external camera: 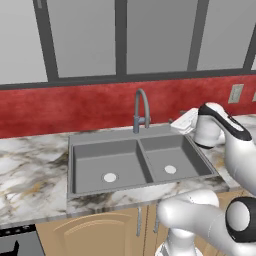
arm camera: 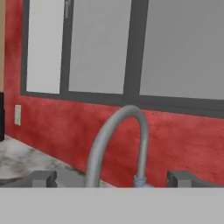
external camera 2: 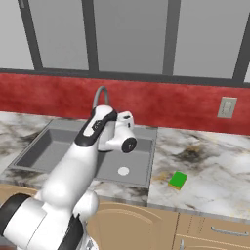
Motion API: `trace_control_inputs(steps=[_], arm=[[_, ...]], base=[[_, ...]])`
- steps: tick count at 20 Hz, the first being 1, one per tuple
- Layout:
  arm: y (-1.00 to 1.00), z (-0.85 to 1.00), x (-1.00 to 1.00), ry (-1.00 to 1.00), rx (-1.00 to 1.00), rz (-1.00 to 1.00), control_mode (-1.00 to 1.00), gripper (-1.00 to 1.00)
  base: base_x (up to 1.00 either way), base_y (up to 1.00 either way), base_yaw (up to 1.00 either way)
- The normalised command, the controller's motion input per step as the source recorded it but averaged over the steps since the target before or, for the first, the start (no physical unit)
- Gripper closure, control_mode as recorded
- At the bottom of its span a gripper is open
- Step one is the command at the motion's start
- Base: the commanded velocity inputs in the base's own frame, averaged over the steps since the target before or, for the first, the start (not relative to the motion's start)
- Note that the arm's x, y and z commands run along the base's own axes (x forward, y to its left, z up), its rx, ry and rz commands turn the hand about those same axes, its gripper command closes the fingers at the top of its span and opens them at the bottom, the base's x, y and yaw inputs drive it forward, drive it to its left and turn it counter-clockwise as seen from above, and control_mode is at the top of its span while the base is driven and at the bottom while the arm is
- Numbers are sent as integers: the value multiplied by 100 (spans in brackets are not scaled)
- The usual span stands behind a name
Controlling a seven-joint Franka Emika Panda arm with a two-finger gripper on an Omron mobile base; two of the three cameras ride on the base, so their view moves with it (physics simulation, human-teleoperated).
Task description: Soak the sponge with water for a few seconds and then drop it inside the sink.
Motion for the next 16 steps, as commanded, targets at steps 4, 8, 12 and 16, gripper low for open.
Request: trace_control_inputs(steps=[4, 8, 12, 16], arm=[[0, -20, 26, -1, 0, 0, -100, -100], [0, -11, 22, 0, 0, 0, -100, -100], [0, -2, 19, 0, 0, 0, -100, -100], [0, 0, 12, 0, 0, 0, -100, -100]], base=[[0, 0, 0], [0, 0, 0], [0, 0, 0], [0, 0, 0]])
